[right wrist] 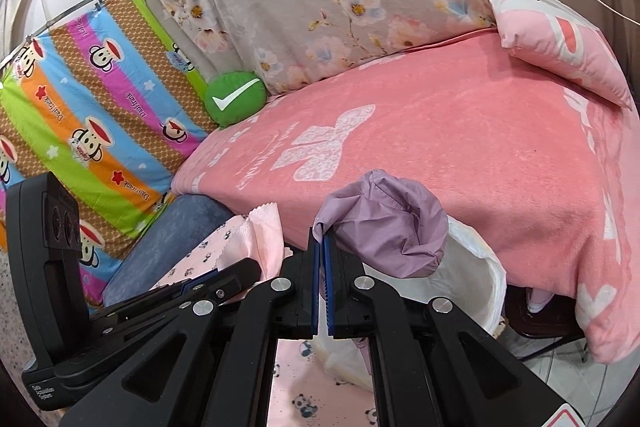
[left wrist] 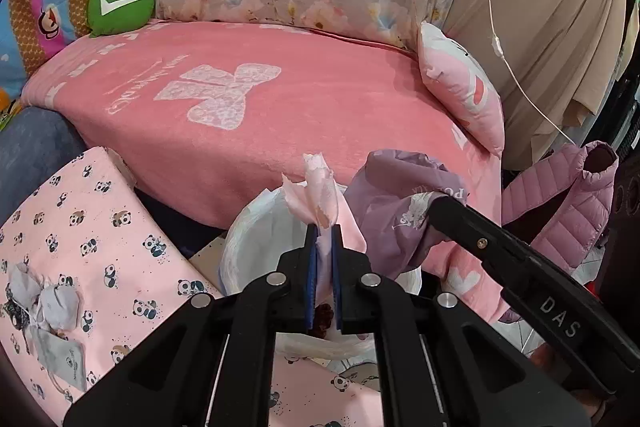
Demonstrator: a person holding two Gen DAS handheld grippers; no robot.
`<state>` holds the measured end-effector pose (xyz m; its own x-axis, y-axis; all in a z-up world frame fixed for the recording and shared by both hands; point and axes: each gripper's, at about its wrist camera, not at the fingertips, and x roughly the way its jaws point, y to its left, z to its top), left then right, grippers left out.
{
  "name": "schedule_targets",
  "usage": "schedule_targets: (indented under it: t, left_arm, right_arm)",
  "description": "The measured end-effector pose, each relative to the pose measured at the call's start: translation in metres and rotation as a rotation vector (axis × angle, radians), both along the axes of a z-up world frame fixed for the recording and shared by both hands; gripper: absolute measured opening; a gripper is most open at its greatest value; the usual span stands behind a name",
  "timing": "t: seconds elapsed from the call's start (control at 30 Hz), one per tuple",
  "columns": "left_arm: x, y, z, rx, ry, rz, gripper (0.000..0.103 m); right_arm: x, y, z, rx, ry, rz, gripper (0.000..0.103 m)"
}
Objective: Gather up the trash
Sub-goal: 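Lift the lilac cloth and tissue toward the white trash bin with both grippers, then open both grippers over the bin to drop the cloth and tissue, then move both open grippers back over the remaining clothing pile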
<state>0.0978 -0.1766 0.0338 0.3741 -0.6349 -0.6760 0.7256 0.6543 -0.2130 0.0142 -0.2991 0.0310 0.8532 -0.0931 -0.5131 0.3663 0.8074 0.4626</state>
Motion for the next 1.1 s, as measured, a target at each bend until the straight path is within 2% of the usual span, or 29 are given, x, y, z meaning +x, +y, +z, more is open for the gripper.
schedule_targets:
  t: [0.17,0.23,0.3,0.33,0.47,0.73,1.1]
  left_arm:
    - [0.003,-0.007,-0.003,0.007,0.016,0.001,0.008]
    - [0.005,-0.006,-0.003,0.006,0.014,0.016,0.023]
    - [0.006,-0.004,-0.002,0.008,0.005,0.050,0.061]
    - [0.006,-0.002,-0.002,0.005,-0.006,0.073,0.063]
    - [0.012,0.002,-0.003,0.002,0.007,0.091,0.064]
    - [0.018,0.019,-0.005,0.001,0.011,0.138,0.064]
    - [0.031,0.067,-0.015,0.014,0.031,0.250,0.064]
  right_arm:
    - [-0.001,-0.006,-0.006,0.010,0.013,-0.019,0.011]
    - [-0.001,-0.008,-0.008,0.011,0.016,-0.026,0.012]
    - [0.000,-0.008,-0.009,0.008,0.022,-0.030,0.017]
    - [0.000,-0.008,-0.010,0.007,0.024,-0.032,0.019]
    - [0.002,-0.009,-0.011,0.001,0.027,-0.033,0.028]
    - [0.006,-0.001,-0.010,-0.011,0.033,-0.012,0.028]
    - [0.027,0.033,-0.012,-0.037,0.062,0.072,0.028]
